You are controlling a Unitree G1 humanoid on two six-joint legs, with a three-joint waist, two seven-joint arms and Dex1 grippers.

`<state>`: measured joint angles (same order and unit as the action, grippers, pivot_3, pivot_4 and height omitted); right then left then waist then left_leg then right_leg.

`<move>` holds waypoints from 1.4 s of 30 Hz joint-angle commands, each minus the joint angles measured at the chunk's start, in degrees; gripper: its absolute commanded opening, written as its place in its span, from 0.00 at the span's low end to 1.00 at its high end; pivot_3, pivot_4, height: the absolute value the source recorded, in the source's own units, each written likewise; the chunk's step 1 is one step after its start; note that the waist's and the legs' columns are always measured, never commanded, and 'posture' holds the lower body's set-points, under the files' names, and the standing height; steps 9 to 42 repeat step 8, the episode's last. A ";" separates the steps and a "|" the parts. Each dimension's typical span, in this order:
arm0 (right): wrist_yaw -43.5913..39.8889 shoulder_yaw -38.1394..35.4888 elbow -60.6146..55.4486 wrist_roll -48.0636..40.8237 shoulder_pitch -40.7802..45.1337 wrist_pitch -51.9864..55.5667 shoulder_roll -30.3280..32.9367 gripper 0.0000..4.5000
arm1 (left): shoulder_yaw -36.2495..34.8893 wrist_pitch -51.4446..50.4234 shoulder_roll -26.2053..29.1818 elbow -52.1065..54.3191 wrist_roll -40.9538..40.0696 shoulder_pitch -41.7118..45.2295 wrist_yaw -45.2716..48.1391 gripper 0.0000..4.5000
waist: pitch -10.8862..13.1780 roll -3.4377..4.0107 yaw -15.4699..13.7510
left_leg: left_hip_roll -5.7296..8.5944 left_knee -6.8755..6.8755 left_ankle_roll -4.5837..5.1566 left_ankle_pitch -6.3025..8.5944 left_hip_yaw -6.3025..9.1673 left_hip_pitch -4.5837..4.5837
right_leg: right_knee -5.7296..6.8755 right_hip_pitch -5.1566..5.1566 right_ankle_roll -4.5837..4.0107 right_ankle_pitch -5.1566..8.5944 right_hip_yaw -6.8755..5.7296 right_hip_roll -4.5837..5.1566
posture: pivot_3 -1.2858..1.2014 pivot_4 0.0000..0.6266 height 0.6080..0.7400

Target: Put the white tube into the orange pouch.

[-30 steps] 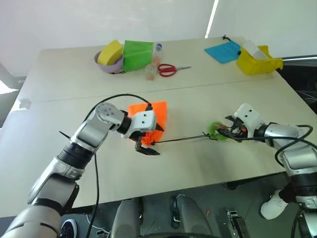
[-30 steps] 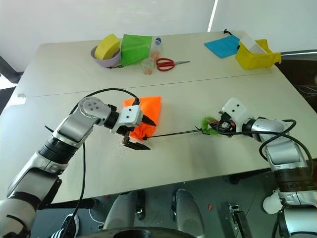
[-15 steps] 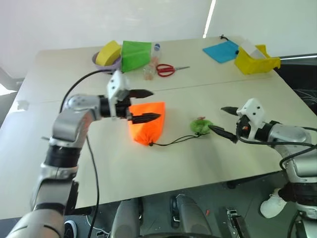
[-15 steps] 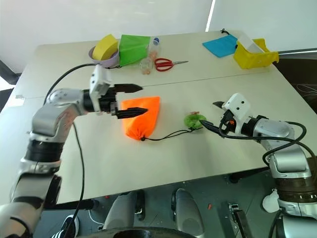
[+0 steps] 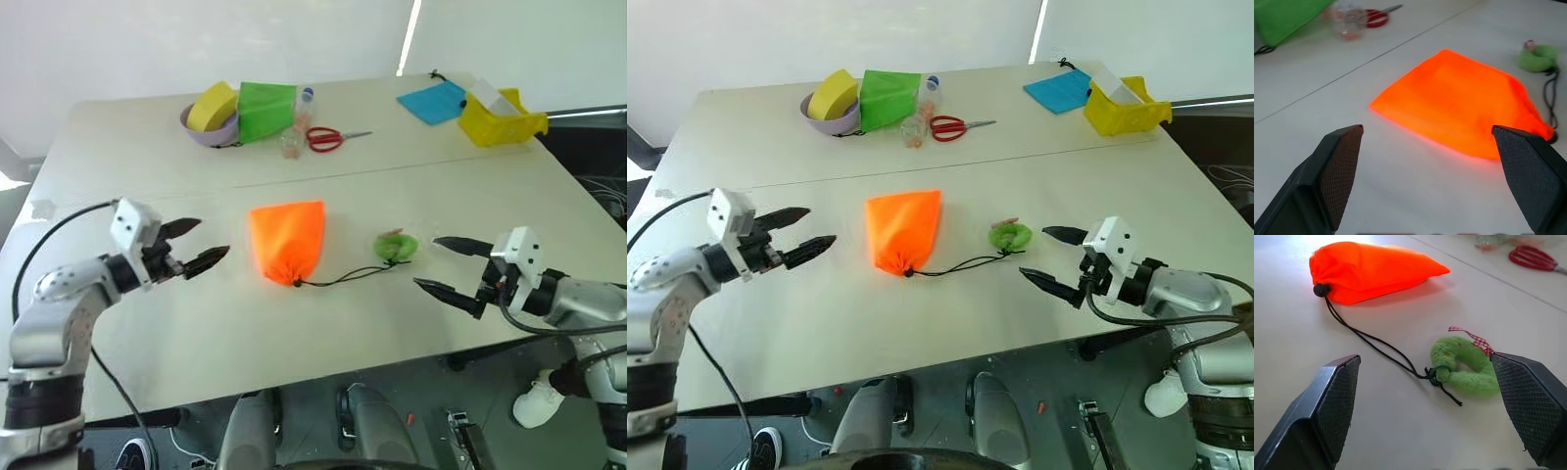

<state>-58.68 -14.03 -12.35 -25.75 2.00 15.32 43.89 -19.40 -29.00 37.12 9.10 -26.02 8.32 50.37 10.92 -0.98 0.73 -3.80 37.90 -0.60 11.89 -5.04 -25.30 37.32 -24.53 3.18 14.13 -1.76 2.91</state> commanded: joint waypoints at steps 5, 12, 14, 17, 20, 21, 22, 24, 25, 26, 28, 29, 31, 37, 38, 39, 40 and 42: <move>-2.52 3.18 2.90 3.60 -0.76 -5.64 0.36 0.98 | -4.12 5.34 -2.49 -0.61 -0.32 -3.90 -5.30 1.00 | -0.01 0.01 -0.13 | 0.02 -0.22 -0.01 0.01 -0.03 0.00 | -0.21 -0.22 -0.11 -0.06 -0.07 0.18 | 0.52 0.24 1.00; -3.01 4.85 4.28 4.91 -0.01 -7.08 0.44 0.98 | -5.19 9.74 -3.20 -3.34 0.63 -4.67 -6.46 1.00 | -0.02 0.00 -0.10 | 0.10 -0.50 0.00 0.00 -0.39 0.01 | -0.23 -0.19 -0.19 -0.11 -0.18 0.53 | 0.52 0.24 1.00; -3.01 4.85 4.28 4.91 -0.01 -7.08 0.44 0.98 | -5.19 9.74 -3.20 -3.34 0.63 -4.67 -6.46 1.00 | -0.02 0.00 -0.10 | 0.10 -0.50 0.00 0.00 -0.39 0.01 | -0.23 -0.19 -0.19 -0.11 -0.18 0.53 | 0.52 0.24 1.00; -3.01 4.85 4.28 4.91 -0.01 -7.08 0.44 0.98 | -5.19 9.74 -3.20 -3.34 0.63 -4.67 -6.46 1.00 | -0.02 0.00 -0.10 | 0.10 -0.50 0.00 0.00 -0.39 0.01 | -0.23 -0.19 -0.19 -0.11 -0.18 0.53 | 0.52 0.24 1.00; -3.01 4.85 4.28 4.91 -0.01 -7.08 0.44 0.98 | -5.19 9.74 -3.20 -3.34 0.63 -4.67 -6.46 1.00 | -0.02 0.00 -0.10 | 0.10 -0.50 0.00 0.00 -0.39 0.01 | -0.23 -0.19 -0.19 -0.11 -0.18 0.53 | 0.52 0.24 1.00; -3.01 4.85 4.28 4.91 -0.01 -7.08 0.44 0.98 | -5.19 9.74 -3.20 -3.34 0.63 -4.67 -6.46 1.00 | -0.02 0.00 -0.10 | 0.10 -0.50 0.00 0.00 -0.39 0.01 | -0.23 -0.19 -0.19 -0.11 -0.18 0.53 | 0.52 0.24 1.00; -3.01 4.85 4.28 4.91 -0.01 -7.08 0.44 0.98 | -5.19 9.74 -3.20 -3.34 0.63 -4.67 -6.46 1.00 | -0.02 0.00 -0.10 | 0.10 -0.50 0.00 0.00 -0.39 0.01 | -0.23 -0.19 -0.19 -0.11 -0.18 0.53 | 0.52 0.24 1.00; -3.01 4.85 4.28 4.91 -0.01 -7.08 0.44 0.98 | -5.19 9.74 -3.20 -3.34 0.63 -4.67 -6.46 1.00 | -0.02 0.00 -0.10 | 0.10 -0.50 0.00 0.00 -0.39 0.01 | -0.23 -0.19 -0.19 -0.11 -0.18 0.53 | 0.52 0.24 1.00; -3.01 4.85 4.28 4.91 -0.01 -7.08 0.44 0.98 | -5.19 9.74 -3.20 -3.34 0.63 -4.67 -6.46 1.00 | -0.02 0.00 -0.10 | 0.10 -0.50 0.00 0.00 -0.39 0.01 | -0.23 -0.19 -0.19 -0.11 -0.18 0.53 | 0.52 0.24 1.00; -3.01 4.85 4.28 4.91 -0.01 -7.08 0.44 0.98 | -5.19 9.74 -3.20 -3.34 0.63 -4.67 -6.46 1.00 | -0.02 0.00 -0.10 | 0.10 -0.50 0.00 0.00 -0.39 0.01 | -0.23 -0.19 -0.19 -0.11 -0.18 0.53 | 0.52 0.24 1.00; -3.01 4.85 4.28 4.91 -0.01 -7.08 0.44 0.98 | -5.19 9.74 -3.20 -3.34 0.63 -4.67 -6.46 1.00 | -0.02 0.00 -0.10 | 0.10 -0.50 0.00 0.00 -0.39 0.01 | -0.23 -0.19 -0.19 -0.11 -0.18 0.53 | 0.52 0.24 1.00; -3.01 4.85 4.28 4.91 -0.01 -7.08 0.44 0.98 | -5.19 9.74 -3.20 -3.34 0.63 -4.67 -6.46 1.00 | -0.02 0.00 -0.10 | 0.10 -0.50 0.00 0.00 -0.39 0.01 | -0.23 -0.19 -0.19 -0.11 -0.18 0.53 | 0.52 0.24 1.00; -3.01 4.85 4.28 4.91 -0.01 -7.08 0.44 0.98 | -5.19 9.74 -3.20 -3.34 0.63 -4.67 -6.46 1.00 | -0.02 0.00 -0.10 | 0.10 -0.50 0.00 0.00 -0.39 0.01 | -0.23 -0.19 -0.19 -0.11 -0.18 0.53 | 0.52 0.24 1.00; -3.01 4.85 4.28 4.91 -0.01 -7.08 0.44 0.98 | -5.19 9.74 -3.20 -3.34 0.63 -4.67 -6.46 1.00 | -0.02 0.00 -0.10 | 0.10 -0.50 0.00 0.00 -0.39 0.01 | -0.23 -0.19 -0.19 -0.11 -0.18 0.53 | 0.52 0.24 1.00; -3.01 4.85 4.28 4.91 -0.01 -7.08 0.44 0.98 | -5.19 9.74 -3.20 -3.34 0.63 -4.67 -6.46 1.00 | -0.02 0.00 -0.10 | 0.10 -0.50 0.00 0.00 -0.39 0.01 | -0.23 -0.19 -0.19 -0.11 -0.18 0.53 | 0.52 0.24 1.00; -3.01 4.85 4.28 4.91 -0.01 -7.08 0.44 0.98 | -5.19 9.74 -3.20 -3.34 0.63 -4.67 -6.46 1.00 | -0.02 0.00 -0.10 | 0.10 -0.50 0.00 0.00 -0.39 0.01 | -0.23 -0.19 -0.19 -0.11 -0.18 0.53 | 0.52 0.24 1.00; -3.01 4.85 4.28 4.91 -0.01 -7.08 0.44 0.98 | -5.19 9.74 -3.20 -3.34 0.63 -4.67 -6.46 1.00 | -0.02 0.00 -0.10 | 0.10 -0.50 0.00 0.00 -0.39 0.01 | -0.23 -0.19 -0.19 -0.11 -0.18 0.53 | 0.52 0.24 1.00; -3.01 4.85 4.28 4.91 -0.01 -7.08 0.44 0.98 | -5.19 9.74 -3.20 -3.34 0.63 -4.67 -6.46 1.00 | -0.02 0.00 -0.10 | 0.10 -0.50 0.00 0.00 -0.39 0.01 | -0.23 -0.19 -0.19 -0.11 -0.18 0.53 | 0.52 0.24 1.00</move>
